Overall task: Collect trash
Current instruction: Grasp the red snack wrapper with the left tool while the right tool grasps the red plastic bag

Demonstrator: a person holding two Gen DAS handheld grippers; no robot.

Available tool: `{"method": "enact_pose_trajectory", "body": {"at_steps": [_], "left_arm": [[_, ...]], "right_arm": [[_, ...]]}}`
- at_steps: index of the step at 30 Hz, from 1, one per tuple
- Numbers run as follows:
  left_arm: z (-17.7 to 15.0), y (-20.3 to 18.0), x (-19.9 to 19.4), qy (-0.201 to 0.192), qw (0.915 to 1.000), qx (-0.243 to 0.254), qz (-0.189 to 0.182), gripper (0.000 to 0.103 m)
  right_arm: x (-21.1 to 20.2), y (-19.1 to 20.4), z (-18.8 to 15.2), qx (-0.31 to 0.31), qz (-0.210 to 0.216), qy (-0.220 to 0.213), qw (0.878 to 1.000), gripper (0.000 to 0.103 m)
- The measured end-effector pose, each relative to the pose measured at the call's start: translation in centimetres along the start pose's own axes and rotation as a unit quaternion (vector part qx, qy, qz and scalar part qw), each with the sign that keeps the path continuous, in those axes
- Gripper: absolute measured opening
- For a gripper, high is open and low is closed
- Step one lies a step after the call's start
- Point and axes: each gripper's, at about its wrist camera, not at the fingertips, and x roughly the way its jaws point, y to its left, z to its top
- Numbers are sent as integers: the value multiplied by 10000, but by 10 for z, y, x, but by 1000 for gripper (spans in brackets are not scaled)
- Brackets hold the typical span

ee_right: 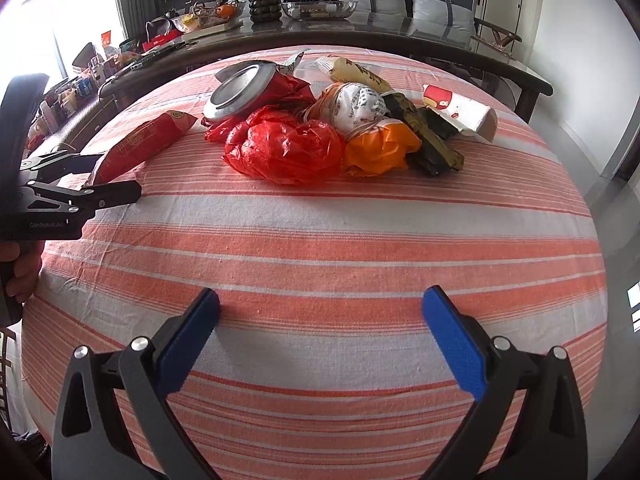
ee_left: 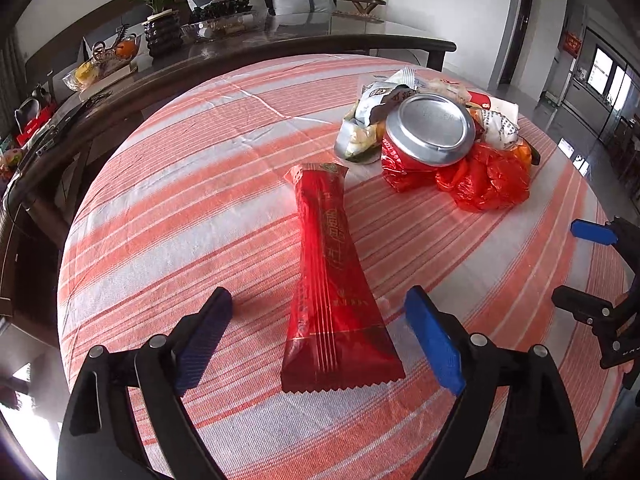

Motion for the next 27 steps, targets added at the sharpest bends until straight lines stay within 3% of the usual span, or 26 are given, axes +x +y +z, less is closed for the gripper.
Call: {"method": "enact_pose_trajectory", "body": {"at_steps": [5,7,10,14,17,18,20,24,25,27], "left_arm": [[1,1,5,78,10000,16,-51,98],[2,0,5,79,10000,31,-25,98],[2,1,5,78,10000,21,-43,98],[2,2,6,80,10000,15,-56,98],[2,2,6,78,10000,13,-60,98],[2,2,6,78,10000,13,-60,98],[2,2,6,78,10000,13,-61,98],[2,2,6,79,9999,15,-60,98],[2,2,6,79,9999,16,-61,98],[2,2,6,79,9999,16,-61,98]], "right_arm": [[0,-2,1,17,32,0,10000,98],[0,-4,7,56,312,-66,9995,98],[-1,-7,29,35,751,-249,9969,98],[8,2,66,-587,844,-455,9937,97],[25,8,80,-902,967,-262,9909,97],[30,9,82,-948,1089,-120,9895,92],[34,12,80,-907,1538,249,9836,80],[11,20,65,-889,2480,646,9625,78],[4,23,62,-992,2514,621,9608,78],[-2,30,62,-1173,2147,494,9684,80]]}}
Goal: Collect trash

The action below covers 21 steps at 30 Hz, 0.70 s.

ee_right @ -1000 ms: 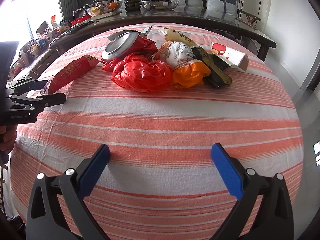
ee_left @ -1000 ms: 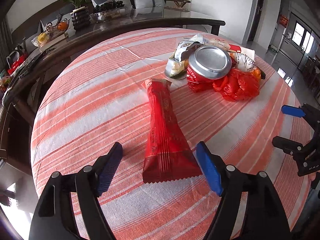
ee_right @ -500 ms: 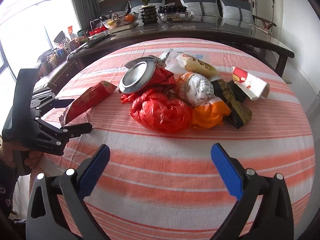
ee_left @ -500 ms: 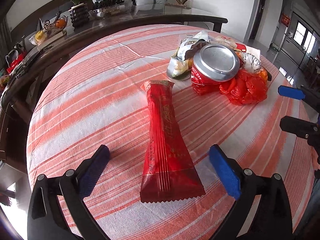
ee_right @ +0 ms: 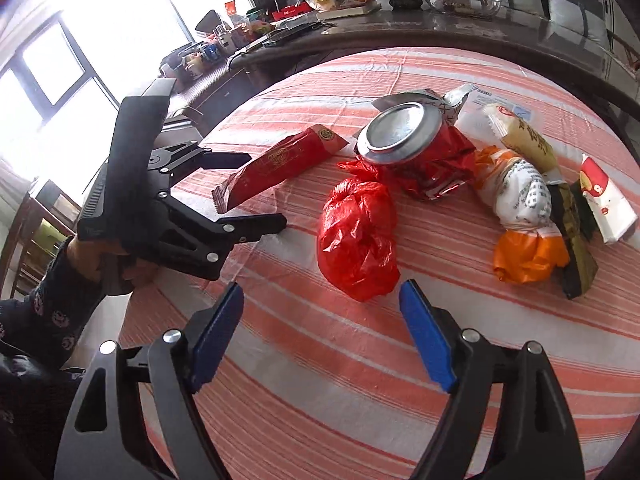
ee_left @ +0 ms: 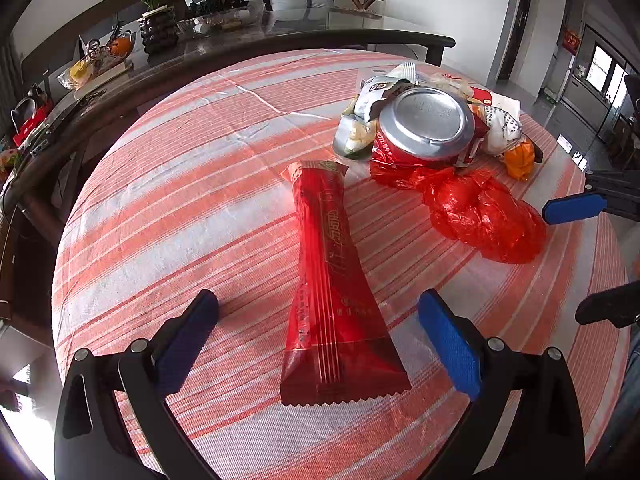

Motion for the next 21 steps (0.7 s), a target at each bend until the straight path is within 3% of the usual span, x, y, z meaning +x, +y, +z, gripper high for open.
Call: {"method": "enact_pose_trajectory", "body": {"at_steps": [3,8,10,11,12,18,21], "left_arm": [[0,0,0,0,10000,-1,0,98],[0,0,0,0,10000,0,-1,98],[0,0,0,0,10000,0,-1,98],[0,0,0,0,10000,1,0,98],[0,0,0,0,10000,0,-2,98],[0,0,0,0,10000,1,2,98],[0,0,0,0,10000,2,4,98]], "right_arm": [[16,-1,11,-53,-574,42,9983,81],[53,0,24,-229,-946,178,9951,80],[52,3,25,-103,-920,66,9957,65],[49,4,24,-36,-884,29,9961,51],[46,6,20,-13,-915,4,9958,44],[21,11,-25,150,-1054,-140,9942,43],[9,14,-44,263,-1620,-281,9860,43]]}}
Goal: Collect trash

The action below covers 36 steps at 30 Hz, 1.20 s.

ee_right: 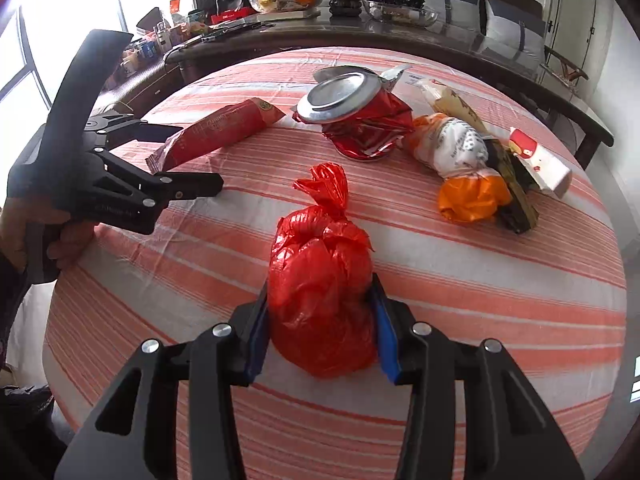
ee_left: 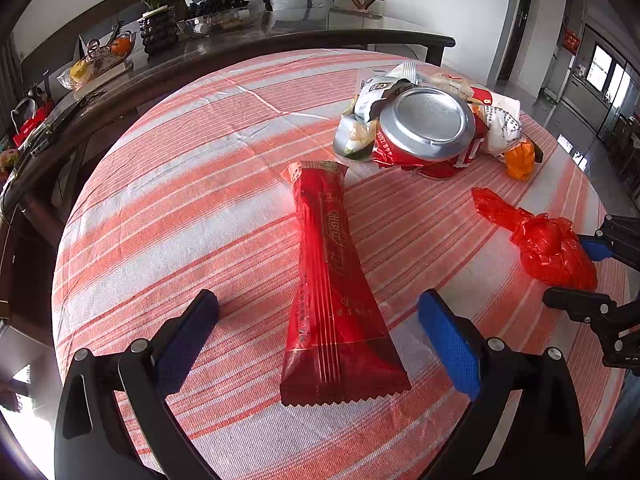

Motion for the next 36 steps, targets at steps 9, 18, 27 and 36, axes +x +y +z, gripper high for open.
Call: {"method": "enact_pose_trajectory", "body": {"at_steps": [9,18,27,36], "left_arm": [[1,3,-2,-37,9999,-70,-129,98],[20,0,0,59,9995,-137,-287,72],[2,-12,-17,46,9986,-482,-227,29],[-41,-58,-44,14,9977,-425,-528,61]], "right_arm": [[7,-26,-2,843,-260,-150,9960,74],[1,-31,-8,834,-181,-144,9962,78],[-7,-36,-12,1000,-180,-298,9944,58],[-27,-22,-27,995,-69,203,9948,48]]}}
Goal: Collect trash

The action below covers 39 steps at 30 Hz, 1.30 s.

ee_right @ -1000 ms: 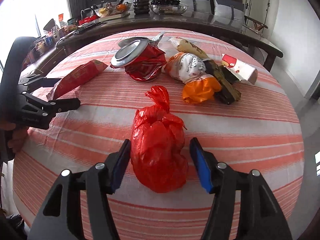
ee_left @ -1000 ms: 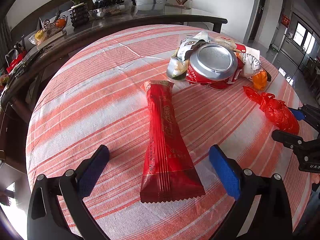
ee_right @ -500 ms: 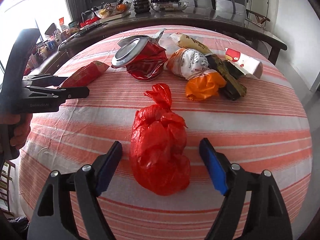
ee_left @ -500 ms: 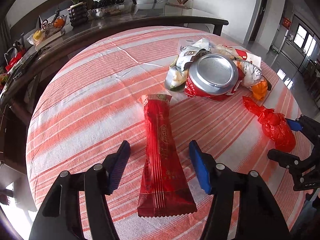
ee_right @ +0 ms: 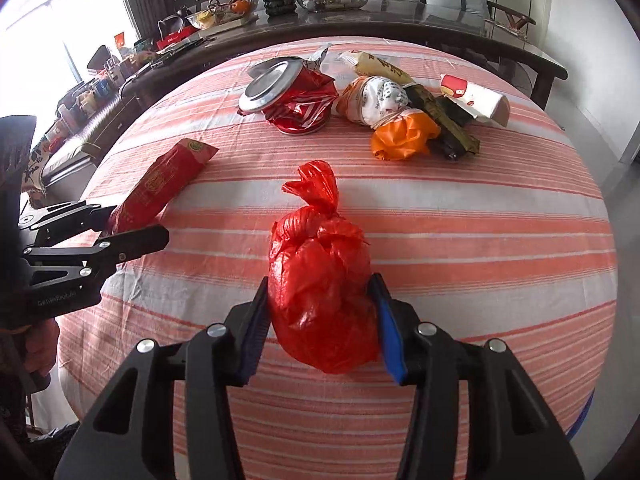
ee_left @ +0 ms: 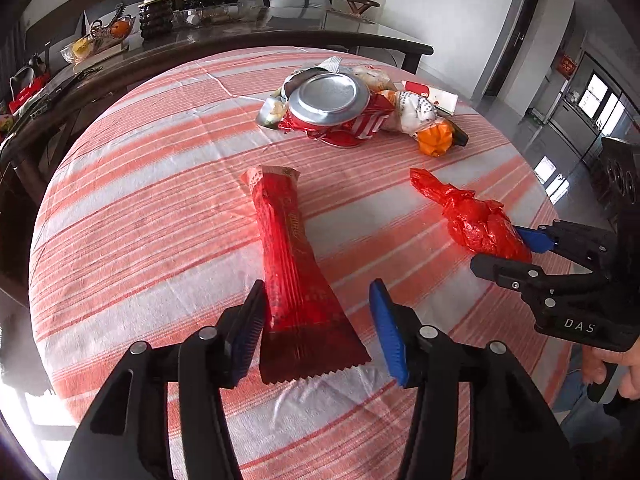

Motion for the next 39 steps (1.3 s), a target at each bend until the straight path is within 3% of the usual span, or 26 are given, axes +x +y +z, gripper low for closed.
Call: {"method": "enact_pose_trajectory", "body": {"at_steps": [1,3,4,13,14,15,17,18,31,39], "left_arm": [[0,-1,-1,18,10000,28,-40,62],[4,-1,-2,26,10000,78,-56,65],[8,2,-2,22,10000,74,-29,65],[44,24,16,363,9992,142,38,70],[45,24,17,373,9991,181,42,67],[45,23,19,388,9990,227,54,52],[44,23,21,441,9987,267,38,28],[42,23,20,409,9988,250,8,21],[29,-40,-17,-141,9974,453,-548,12],[45,-119,-6,-74,9900,804,-1160,10]], "right_arm": [[-2,-1,-1,-30,-10,59,10000,48],[-5,-5,2,9,27,155,9999,65],[-7,-7,5,23,43,172,9998,69],[8,5,38,-432,208,827,9954,71],[10,7,39,-449,216,893,9948,68],[13,7,40,-453,200,945,9943,55],[12,6,40,-403,171,928,9947,45],[9,5,40,-360,192,860,9955,44],[-31,-24,26,153,366,211,9990,44],[-72,-89,4,788,152,-192,9966,44]]}}
